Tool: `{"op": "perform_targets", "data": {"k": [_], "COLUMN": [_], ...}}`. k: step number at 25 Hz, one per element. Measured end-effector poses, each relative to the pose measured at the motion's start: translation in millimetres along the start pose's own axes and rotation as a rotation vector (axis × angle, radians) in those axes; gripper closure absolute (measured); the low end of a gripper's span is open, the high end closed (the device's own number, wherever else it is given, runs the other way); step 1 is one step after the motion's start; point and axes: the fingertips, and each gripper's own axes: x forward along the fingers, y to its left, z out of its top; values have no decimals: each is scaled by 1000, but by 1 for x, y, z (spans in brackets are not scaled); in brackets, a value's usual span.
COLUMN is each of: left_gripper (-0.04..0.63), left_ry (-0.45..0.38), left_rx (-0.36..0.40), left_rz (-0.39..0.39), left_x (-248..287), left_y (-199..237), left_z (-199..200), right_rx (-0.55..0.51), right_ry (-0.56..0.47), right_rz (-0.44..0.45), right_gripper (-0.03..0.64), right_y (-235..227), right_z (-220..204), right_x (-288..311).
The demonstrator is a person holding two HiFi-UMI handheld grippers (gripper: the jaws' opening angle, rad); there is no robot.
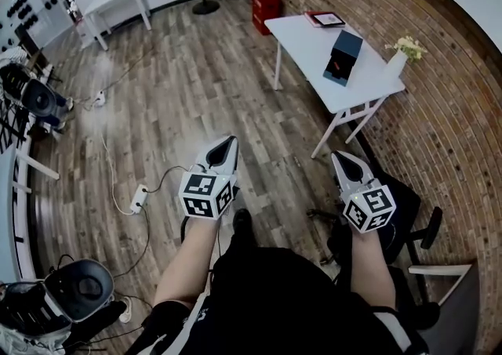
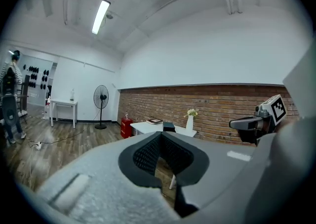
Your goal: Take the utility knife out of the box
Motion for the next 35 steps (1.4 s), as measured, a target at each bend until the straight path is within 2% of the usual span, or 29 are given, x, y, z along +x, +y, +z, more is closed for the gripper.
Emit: {"op": "perform_targets", "data": {"k": [7, 11, 15, 25, 31, 35], "left_gripper": [589, 589, 589, 588, 589, 589], "left_ry": [12, 13, 11, 58, 94, 113], "left_rx": [26, 58, 82, 64, 45, 52], "left_rz": [-81, -141, -192, -286, -298, -311], "left_x": [81, 124, 150, 202, 254, 305], "left_y": [54, 74, 89, 113, 113, 104], "left_z": [31, 50, 62, 49, 39, 36], "right_rx": [28, 52, 84, 91, 125, 115], "right_ry": [17, -4, 12, 92, 124, 132], "right_rz": [-55, -118, -178, -241, -252, -240], "right_gripper": [615, 615, 615, 615, 615, 615], "right_y": [-23, -45, -59, -65, -106, -151], "right_z": [13, 20, 11, -12, -25, -25], "right_x": [73, 105, 129, 172, 196, 222]}}
